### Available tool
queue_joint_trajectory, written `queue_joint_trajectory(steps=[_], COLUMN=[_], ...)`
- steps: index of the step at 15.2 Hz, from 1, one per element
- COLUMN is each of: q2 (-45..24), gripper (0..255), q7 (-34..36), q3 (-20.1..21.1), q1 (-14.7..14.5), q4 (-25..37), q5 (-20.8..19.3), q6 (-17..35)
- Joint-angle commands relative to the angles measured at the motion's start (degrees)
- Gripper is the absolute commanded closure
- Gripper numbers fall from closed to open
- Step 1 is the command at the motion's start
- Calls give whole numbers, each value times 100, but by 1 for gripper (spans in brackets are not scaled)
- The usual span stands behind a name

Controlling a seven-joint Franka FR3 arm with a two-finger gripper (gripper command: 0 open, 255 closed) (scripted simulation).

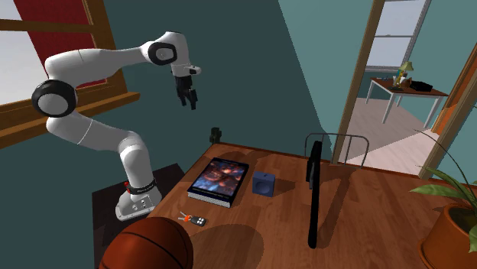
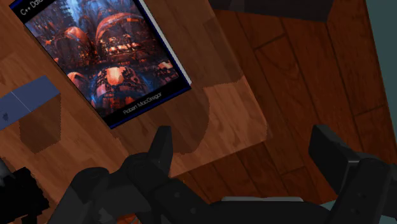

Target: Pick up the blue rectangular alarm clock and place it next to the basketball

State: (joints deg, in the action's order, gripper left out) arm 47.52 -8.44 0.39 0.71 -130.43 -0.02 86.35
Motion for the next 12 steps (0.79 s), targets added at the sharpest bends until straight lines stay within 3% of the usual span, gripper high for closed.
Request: queue_joint_trajectory(steps=[1, 12], q2=[0, -1605], gripper=[0, 0], q7=[0, 357], q3=[0, -571], q1=[0, 638], q4=[0, 90], q5=[0, -295], q6=[0, 1415])
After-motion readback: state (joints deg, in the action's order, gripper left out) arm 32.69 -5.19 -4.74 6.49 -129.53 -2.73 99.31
